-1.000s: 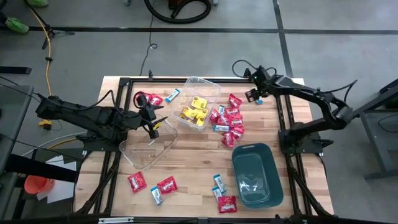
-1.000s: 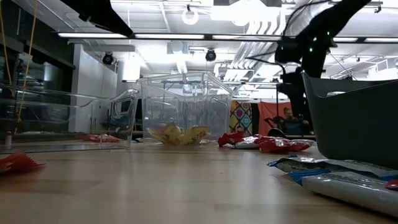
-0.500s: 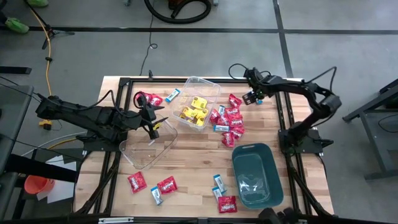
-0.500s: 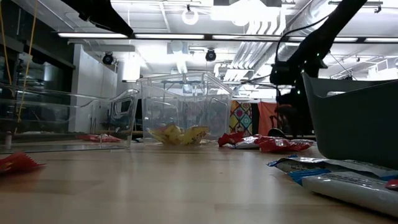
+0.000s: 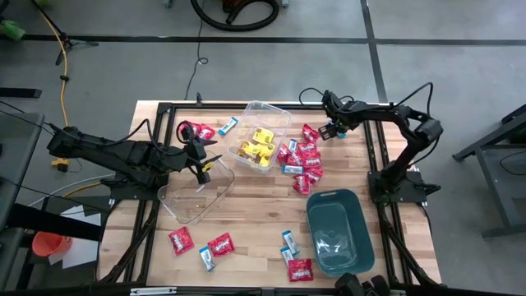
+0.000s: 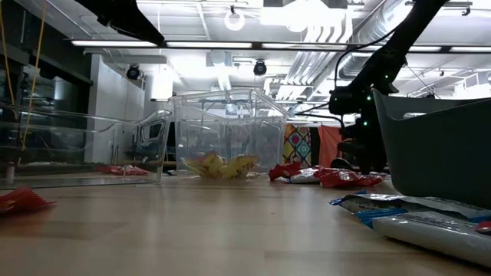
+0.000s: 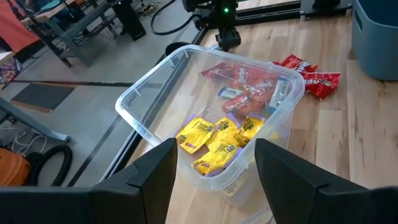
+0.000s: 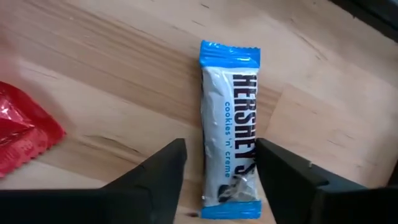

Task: Sort candy
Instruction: Put the white chocolate into the transparent bin

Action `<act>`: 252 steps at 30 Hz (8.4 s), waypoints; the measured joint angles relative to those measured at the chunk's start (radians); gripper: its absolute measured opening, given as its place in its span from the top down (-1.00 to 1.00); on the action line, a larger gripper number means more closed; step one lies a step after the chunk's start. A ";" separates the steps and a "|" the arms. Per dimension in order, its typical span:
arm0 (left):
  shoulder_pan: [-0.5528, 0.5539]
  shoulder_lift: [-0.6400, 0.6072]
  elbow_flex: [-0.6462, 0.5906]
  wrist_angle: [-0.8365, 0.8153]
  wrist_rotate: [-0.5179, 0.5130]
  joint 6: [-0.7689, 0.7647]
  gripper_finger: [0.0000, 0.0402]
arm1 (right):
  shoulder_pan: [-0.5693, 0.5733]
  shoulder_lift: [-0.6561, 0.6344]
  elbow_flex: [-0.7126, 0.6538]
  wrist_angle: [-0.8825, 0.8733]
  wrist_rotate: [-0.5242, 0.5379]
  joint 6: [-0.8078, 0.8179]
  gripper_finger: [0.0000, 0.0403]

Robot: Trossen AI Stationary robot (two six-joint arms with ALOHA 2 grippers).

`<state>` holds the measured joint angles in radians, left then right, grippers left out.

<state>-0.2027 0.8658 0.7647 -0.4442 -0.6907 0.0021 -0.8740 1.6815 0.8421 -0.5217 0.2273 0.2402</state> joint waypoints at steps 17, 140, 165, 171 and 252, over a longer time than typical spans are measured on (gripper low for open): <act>0.000 0.000 0.000 -0.036 0.000 -0.044 -0.02 | 0.198 -0.256 -0.009 -0.237 0.056 0.071 0.89; 1.112 0.566 0.081 0.089 0.828 -0.262 0.01 | 0.926 -0.372 -0.137 0.884 0.189 -0.187 -0.10; 0.979 0.844 0.082 0.195 0.754 -0.199 0.01 | 0.926 -0.372 -0.137 0.831 0.188 -0.169 -0.10; 0.947 0.862 0.083 0.205 0.639 -0.181 0.01 | 0.926 -0.372 -0.137 0.831 0.188 -0.169 -0.10; -0.451 0.074 -0.007 -0.419 0.100 -0.816 0.89 | 0.926 -0.373 -0.137 0.729 0.188 -0.135 -0.10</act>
<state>-0.6537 0.9398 0.7578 -0.8632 -0.5903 -0.8138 0.0525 1.3090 0.7055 0.2070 0.4156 0.1048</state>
